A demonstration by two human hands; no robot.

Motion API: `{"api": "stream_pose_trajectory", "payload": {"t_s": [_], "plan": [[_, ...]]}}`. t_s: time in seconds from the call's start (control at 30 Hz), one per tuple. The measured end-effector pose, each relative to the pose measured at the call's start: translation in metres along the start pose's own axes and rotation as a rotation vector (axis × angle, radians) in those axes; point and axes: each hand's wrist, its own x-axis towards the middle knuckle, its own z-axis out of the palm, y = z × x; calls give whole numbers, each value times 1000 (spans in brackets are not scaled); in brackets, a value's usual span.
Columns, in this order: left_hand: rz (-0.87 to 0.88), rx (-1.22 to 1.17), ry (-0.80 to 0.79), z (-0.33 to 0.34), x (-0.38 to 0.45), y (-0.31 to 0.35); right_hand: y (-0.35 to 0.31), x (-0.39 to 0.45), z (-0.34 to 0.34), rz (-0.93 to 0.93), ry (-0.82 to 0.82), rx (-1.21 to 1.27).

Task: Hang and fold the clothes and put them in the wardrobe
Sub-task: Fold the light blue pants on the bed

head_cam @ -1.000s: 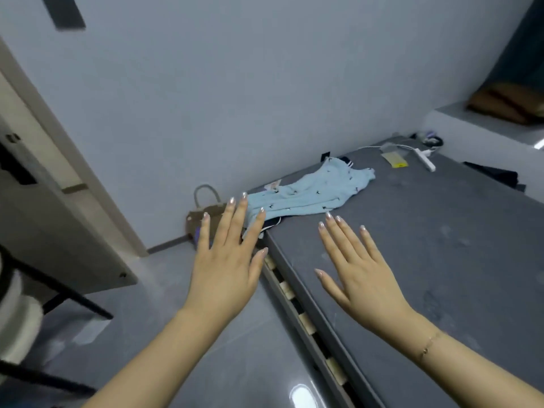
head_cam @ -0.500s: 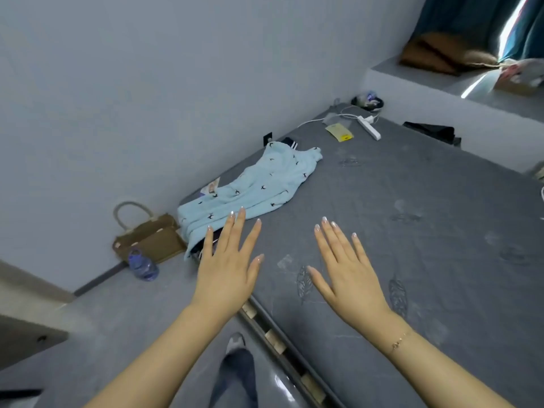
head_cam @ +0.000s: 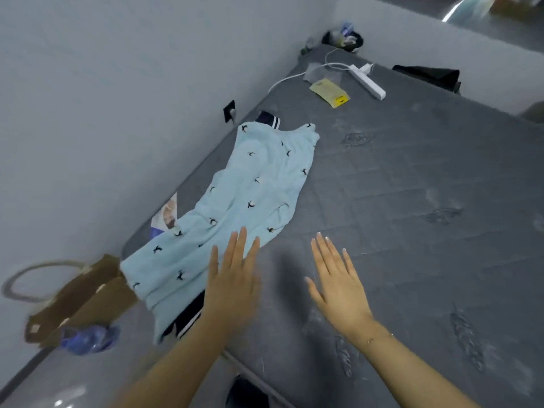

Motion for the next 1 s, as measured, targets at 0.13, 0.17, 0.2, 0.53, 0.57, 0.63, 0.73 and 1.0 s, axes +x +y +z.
{"api": "stream_pose_trajectory", "payload": {"t_s": [0.13, 0.17, 0.2, 0.53, 0.57, 0.63, 0.73, 1.0], "plan": [[134, 8, -4, 94, 73, -48, 1, 77, 104, 134, -96, 54], [165, 48, -36, 120, 88, -55, 3, 89, 134, 172, -138, 64], [204, 96, -60, 147, 100, -59, 5, 98, 160, 210, -172, 75], [39, 82, -148, 258, 230, -50, 1, 89, 283, 361, -141, 115], [35, 75, -119, 257, 234, -49, 1, 90, 282, 355, -126, 130], [41, -27, 11, 255, 234, -53, 2, 90, 279, 344, -138, 153], [65, -352, 111, 244, 236, -61, 7, 90, 268, 316, -177, 283], [306, -721, -64, 195, 159, -32, 42, 149, 180, 858, 80, 1796]]}}
